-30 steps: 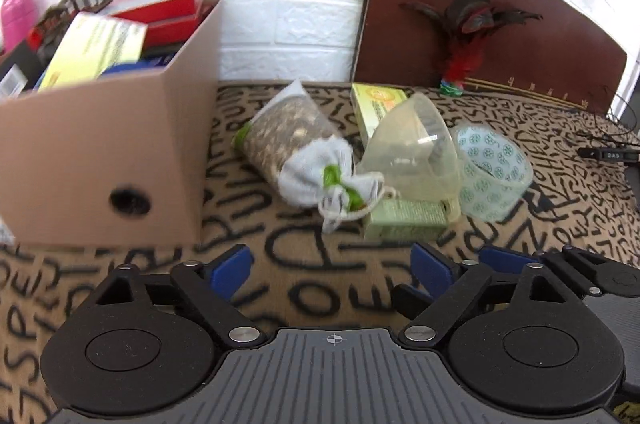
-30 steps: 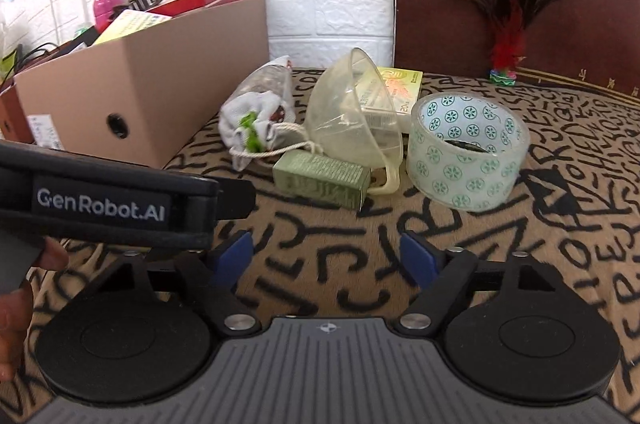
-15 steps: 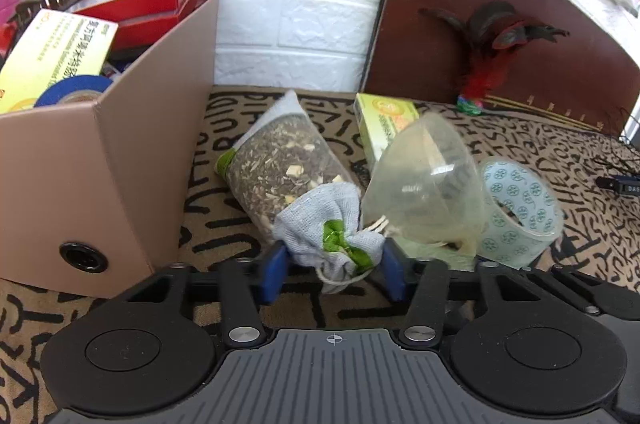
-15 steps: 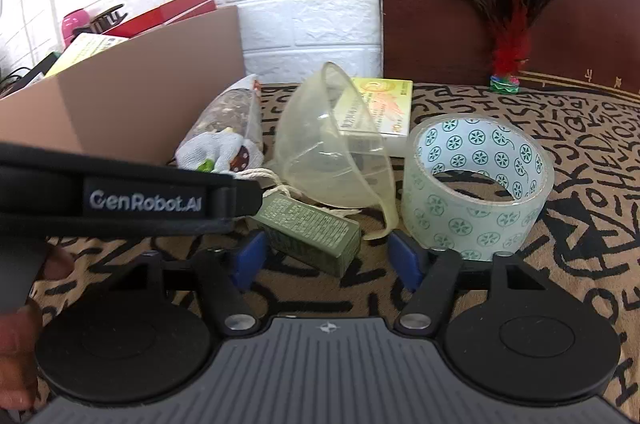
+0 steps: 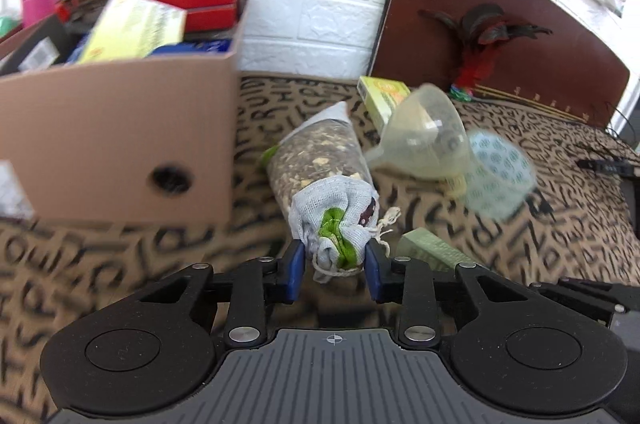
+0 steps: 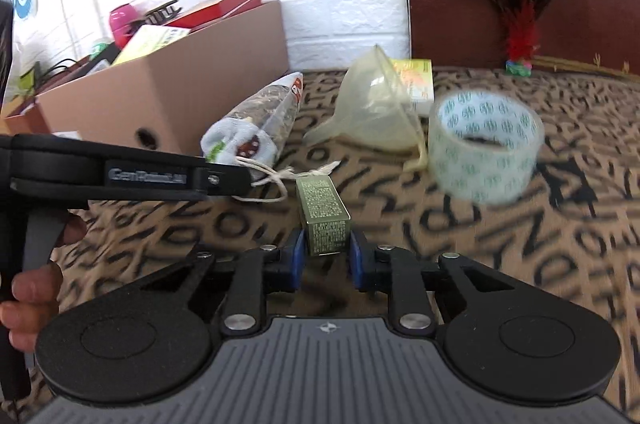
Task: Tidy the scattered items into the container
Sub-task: 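Grasp the mesh seed bag with the left gripper while the right grasps the green box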
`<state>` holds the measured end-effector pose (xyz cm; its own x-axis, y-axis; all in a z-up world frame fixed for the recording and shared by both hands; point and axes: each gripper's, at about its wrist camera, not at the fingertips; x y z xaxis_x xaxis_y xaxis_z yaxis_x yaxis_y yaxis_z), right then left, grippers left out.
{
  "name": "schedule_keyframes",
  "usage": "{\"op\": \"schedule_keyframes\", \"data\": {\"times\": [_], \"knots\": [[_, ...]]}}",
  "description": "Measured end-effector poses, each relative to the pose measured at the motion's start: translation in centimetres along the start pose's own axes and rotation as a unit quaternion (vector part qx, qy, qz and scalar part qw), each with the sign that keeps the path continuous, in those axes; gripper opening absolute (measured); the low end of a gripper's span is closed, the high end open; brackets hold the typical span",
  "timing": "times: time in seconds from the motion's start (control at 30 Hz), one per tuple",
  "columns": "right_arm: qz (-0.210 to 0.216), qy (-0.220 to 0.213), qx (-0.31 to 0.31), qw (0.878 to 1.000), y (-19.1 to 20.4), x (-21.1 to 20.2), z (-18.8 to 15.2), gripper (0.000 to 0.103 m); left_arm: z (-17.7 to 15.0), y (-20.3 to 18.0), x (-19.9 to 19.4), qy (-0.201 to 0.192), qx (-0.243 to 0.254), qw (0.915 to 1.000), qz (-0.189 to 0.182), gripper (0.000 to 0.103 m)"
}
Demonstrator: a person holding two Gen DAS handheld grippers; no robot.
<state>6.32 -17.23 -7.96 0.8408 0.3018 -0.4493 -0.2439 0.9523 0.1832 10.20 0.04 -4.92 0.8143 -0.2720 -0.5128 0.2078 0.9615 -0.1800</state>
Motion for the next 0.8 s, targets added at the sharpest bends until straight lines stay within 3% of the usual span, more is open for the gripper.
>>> {"op": "schedule_keyframes", "data": {"times": [0.17,0.23,0.27,0.33,0.53,0.7,0.8], "knots": [[0.02,0.031,-0.004,0.999,1.1,-4.0,-2.1,0.026,-3.0,1.7,-4.5,0.026,-0.007,0.9996,0.003,0.025],[0.025,0.037,0.001,0.999,1.5,-5.0,-2.7,0.027,-3.7,2.5,-5.5,0.038,-0.023,0.999,0.002,0.045],[0.025,0.036,0.005,0.999,1.6,-5.2,-2.9,0.03,-4.0,2.6,-6.0,0.035,-0.027,0.999,0.005,0.05],[0.021,0.03,0.004,0.999,1.7,-5.3,-2.9,0.035,-3.7,2.5,-6.3,0.02,-0.023,0.9995,0.014,0.069],[0.008,0.021,-0.009,1.0,2.1,-4.2,-2.3,0.037,-1.1,0.9,-4.4,-0.017,0.015,0.9997,0.0,0.074],[0.008,0.03,-0.016,0.999,2.0,-3.3,-2.1,0.037,0.2,0.0,-0.3,-0.001,0.032,0.9995,-0.008,0.073],[0.009,0.034,-0.016,0.999,1.8,-2.7,-2.0,0.037,-0.4,0.6,1.8,0.03,0.022,0.9992,-0.015,0.06]]}}
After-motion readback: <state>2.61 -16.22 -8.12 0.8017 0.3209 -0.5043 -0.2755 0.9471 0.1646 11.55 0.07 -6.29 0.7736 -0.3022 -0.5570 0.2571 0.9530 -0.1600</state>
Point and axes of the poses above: each gripper's, at about its wrist camera, not at the fingertips, and x roughly the way its jaws point, y to its left, z to its top, and after that the axes turned 11 degrees about -y, right-handed
